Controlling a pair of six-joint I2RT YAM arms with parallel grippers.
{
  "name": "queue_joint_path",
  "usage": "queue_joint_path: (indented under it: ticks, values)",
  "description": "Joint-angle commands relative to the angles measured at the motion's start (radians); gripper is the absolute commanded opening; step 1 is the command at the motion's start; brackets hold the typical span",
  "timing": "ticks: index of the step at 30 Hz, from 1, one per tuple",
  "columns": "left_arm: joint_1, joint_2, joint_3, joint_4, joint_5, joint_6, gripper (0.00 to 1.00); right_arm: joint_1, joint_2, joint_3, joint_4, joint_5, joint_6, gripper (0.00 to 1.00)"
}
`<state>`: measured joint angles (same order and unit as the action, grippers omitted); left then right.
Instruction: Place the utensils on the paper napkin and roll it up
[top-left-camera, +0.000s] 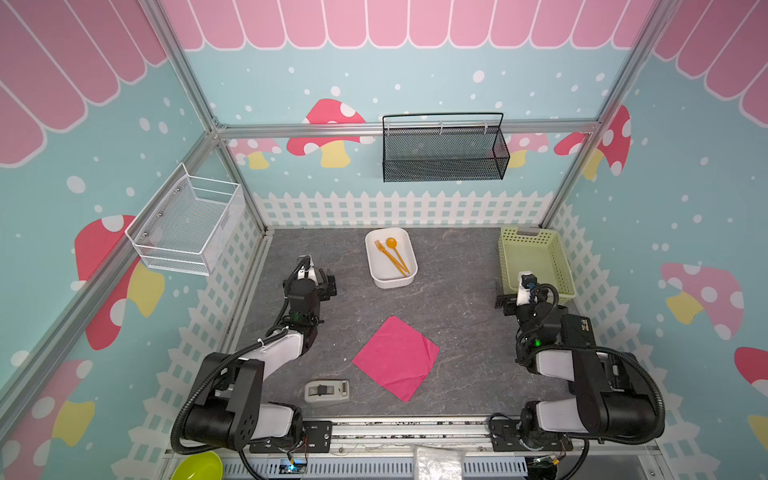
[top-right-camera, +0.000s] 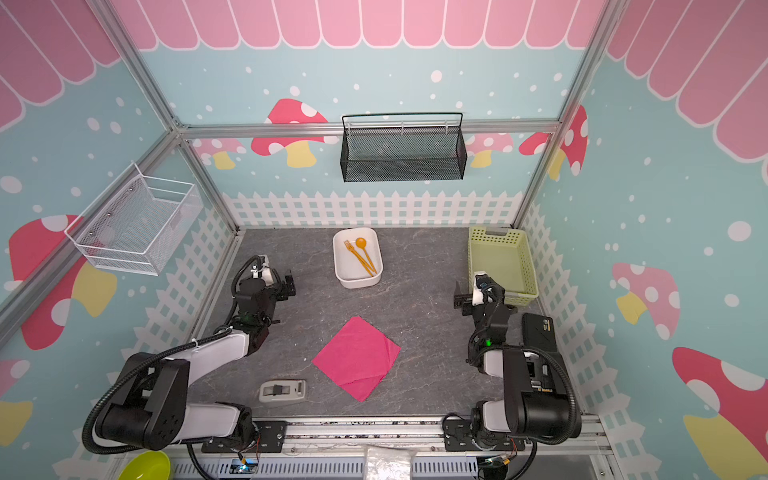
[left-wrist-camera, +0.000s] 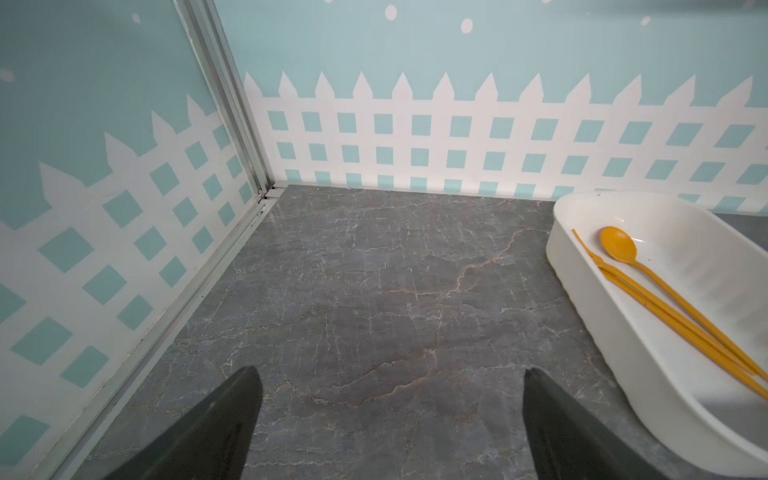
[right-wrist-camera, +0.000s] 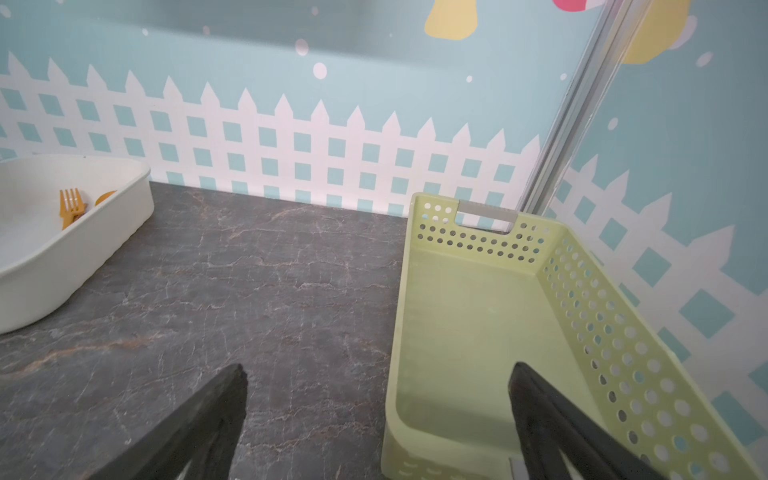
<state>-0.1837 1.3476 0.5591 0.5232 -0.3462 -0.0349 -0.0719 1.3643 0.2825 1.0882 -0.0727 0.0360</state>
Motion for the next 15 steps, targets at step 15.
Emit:
queue_joint_path:
  ticks: [15]
  values:
    - [-0.116, 0.071, 0.613, -1.005, 0.232, -0.234, 0.96, -0.002, -0.026, 0.461, -0.821, 0.064, 0.131, 0.91]
